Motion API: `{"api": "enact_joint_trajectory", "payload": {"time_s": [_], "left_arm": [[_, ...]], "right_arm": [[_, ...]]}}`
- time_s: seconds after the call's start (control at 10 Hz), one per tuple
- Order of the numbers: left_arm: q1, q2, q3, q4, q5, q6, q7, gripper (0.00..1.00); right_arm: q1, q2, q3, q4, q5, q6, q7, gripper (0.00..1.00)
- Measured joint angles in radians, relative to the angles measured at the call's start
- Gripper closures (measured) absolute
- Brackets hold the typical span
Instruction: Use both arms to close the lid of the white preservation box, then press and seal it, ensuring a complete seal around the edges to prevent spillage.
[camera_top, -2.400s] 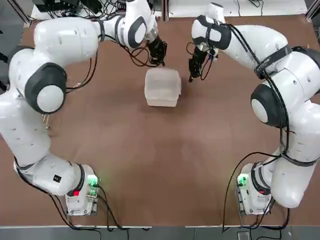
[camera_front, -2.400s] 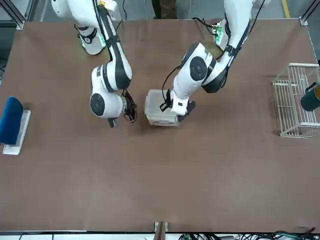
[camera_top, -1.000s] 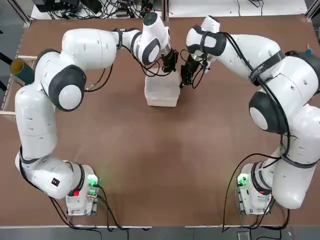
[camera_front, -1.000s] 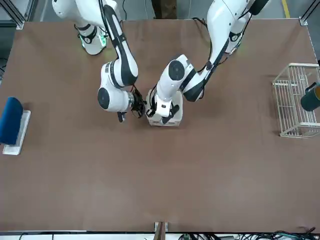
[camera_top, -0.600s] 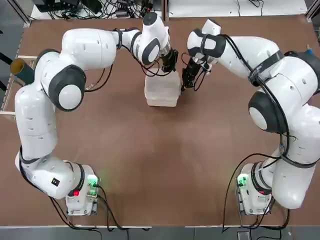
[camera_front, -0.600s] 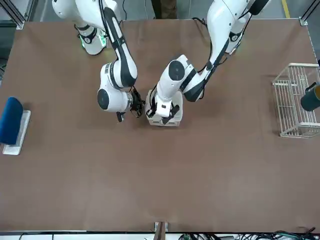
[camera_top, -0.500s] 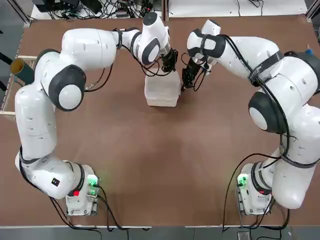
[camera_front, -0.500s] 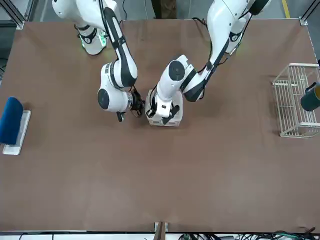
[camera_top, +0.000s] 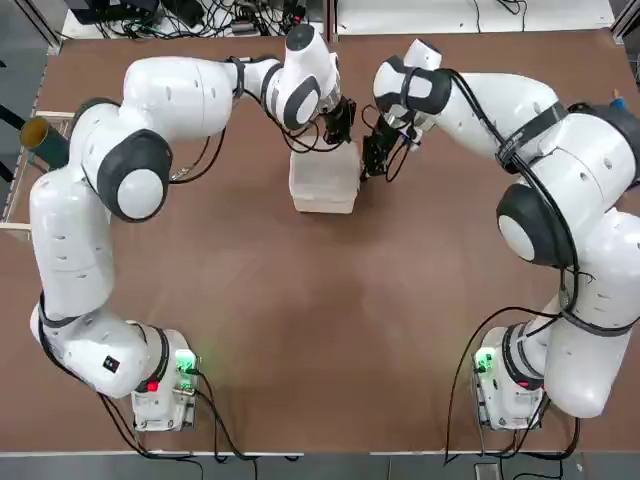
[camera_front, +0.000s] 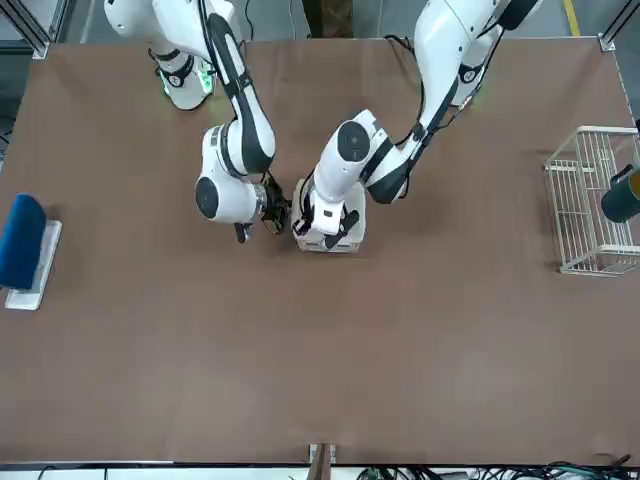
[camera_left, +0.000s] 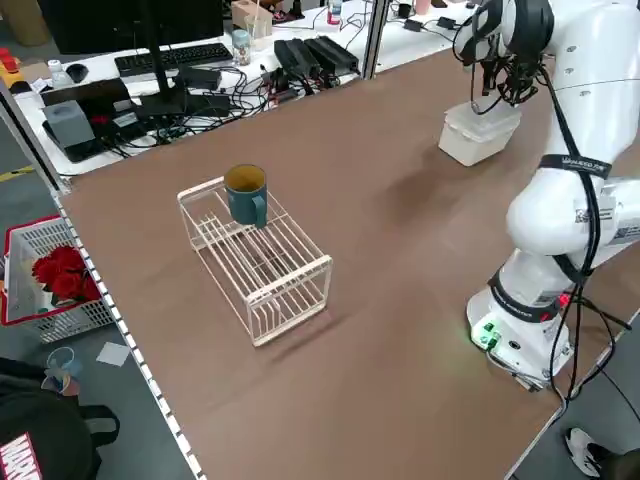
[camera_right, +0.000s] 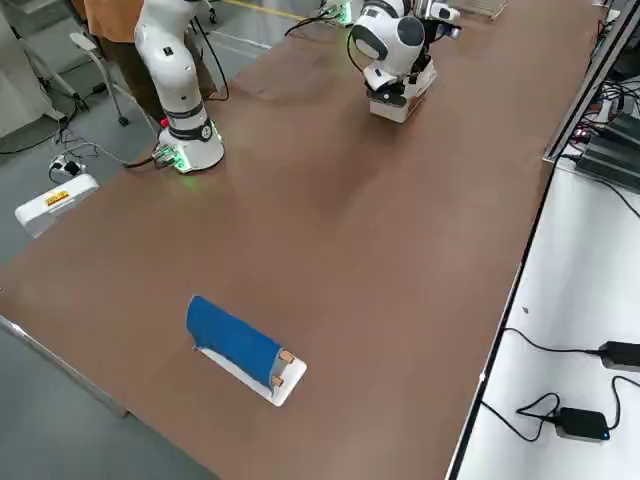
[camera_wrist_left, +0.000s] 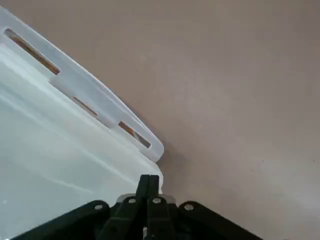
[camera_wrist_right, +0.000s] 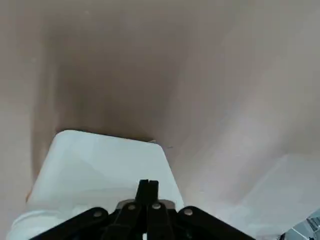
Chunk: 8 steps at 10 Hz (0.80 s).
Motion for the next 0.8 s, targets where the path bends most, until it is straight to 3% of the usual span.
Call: {"api": "enact_joint_trajectory", "payload": {"time_s": [0.8], "left_arm": [[0.003,0.0,0.001,0.002,0.0,0.0,0.0,0.99]], "right_arm": [[0.026,0.009,-0.007,-0.011,0.048,0.06,0.005,0.98]]}}
